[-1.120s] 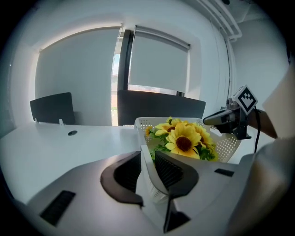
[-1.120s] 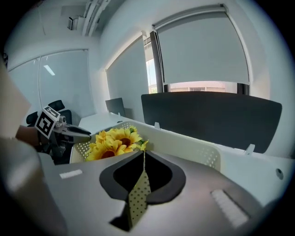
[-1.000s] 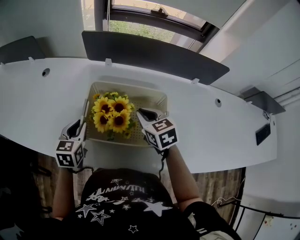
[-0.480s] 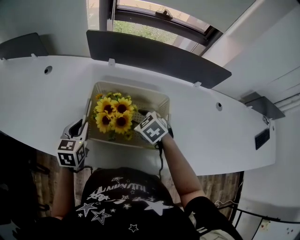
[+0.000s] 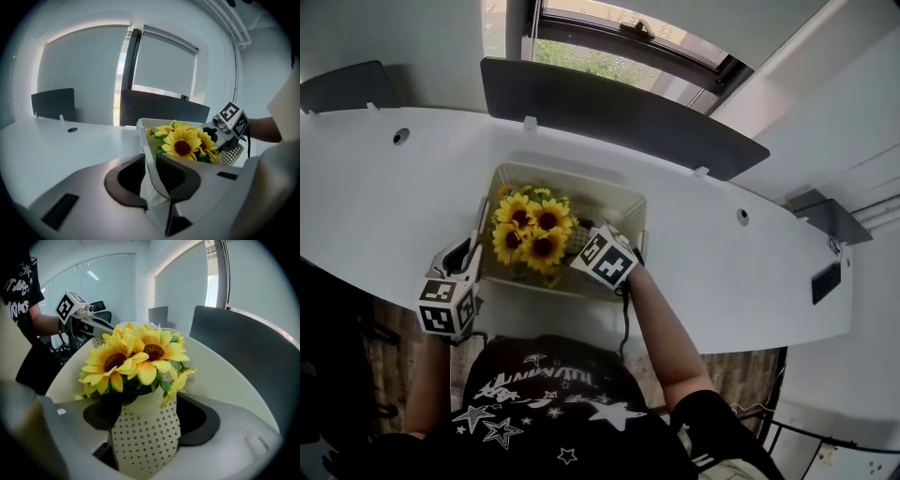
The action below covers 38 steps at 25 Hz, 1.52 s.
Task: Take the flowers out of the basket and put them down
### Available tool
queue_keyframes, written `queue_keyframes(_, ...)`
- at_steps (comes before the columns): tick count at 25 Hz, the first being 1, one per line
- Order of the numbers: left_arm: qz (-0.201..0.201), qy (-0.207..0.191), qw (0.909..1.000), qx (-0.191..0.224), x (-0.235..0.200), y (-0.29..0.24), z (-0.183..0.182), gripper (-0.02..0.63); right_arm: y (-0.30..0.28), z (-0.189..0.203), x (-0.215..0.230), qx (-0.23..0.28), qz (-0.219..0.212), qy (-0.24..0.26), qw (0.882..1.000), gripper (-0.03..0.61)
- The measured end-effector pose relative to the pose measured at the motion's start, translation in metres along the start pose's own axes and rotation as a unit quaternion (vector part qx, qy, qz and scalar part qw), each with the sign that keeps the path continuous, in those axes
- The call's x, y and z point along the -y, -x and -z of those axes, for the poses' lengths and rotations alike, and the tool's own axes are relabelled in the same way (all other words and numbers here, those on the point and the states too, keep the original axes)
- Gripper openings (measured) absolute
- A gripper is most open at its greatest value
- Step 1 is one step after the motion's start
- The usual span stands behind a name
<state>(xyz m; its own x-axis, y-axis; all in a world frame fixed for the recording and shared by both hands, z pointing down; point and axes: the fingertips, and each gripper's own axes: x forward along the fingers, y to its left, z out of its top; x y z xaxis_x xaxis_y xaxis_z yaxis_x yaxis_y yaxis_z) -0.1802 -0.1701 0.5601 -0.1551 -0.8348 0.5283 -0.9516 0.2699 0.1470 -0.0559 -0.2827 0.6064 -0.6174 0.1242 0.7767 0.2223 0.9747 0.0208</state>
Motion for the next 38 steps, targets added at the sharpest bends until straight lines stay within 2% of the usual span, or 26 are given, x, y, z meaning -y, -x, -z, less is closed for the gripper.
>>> queue_keyframes(5,0.000,0.001,1.0000,-0.002,-0.001,-0.001,0.000,0.077,-0.010,0.002,-0.018,-0.011,-0.045,0.008,0.999,0.416)
queue_keyframes(8,-0.001,0.001,1.0000,-0.002,0.000,0.000,0.001,0.077,-0.017,0.003,-0.028,0.000,-0.065,-0.002,0.998,0.442)
queue_keyframes(12,-0.003,-0.001,1.0000,-0.003,0.000,0.001,0.001,0.077,-0.027,0.002,-0.025,0.036,-0.048,-0.035,0.998,0.459)
queue_keyframes(18,-0.004,0.000,1.0000,-0.004,0.000,-0.001,0.001,0.077,-0.041,-0.006,-0.024,0.058,-0.030,-0.037,0.997,0.514)
queue_keyframes(23,-0.004,0.004,1.0000,-0.004,0.000,0.000,0.002,0.075,-0.057,-0.011,-0.017,0.075,-0.011,-0.055,0.996,0.534)
queue_keyframes(29,-0.005,0.010,0.9999,-0.004,-0.002,0.000,0.001,0.072,-0.071,-0.020,-0.018,0.092,-0.016,-0.067,0.993,0.545)
queue_keyframes(33,-0.004,0.012,0.9999,-0.004,-0.002,0.000,0.002,0.071,-0.076,-0.028,-0.018,0.114,-0.018,-0.056,0.992,0.543)
queue_keyframes(38,-0.004,0.014,0.9999,-0.005,-0.003,-0.001,0.000,0.071,-0.087,-0.032,-0.016,0.109,-0.024,-0.047,0.993,0.543)
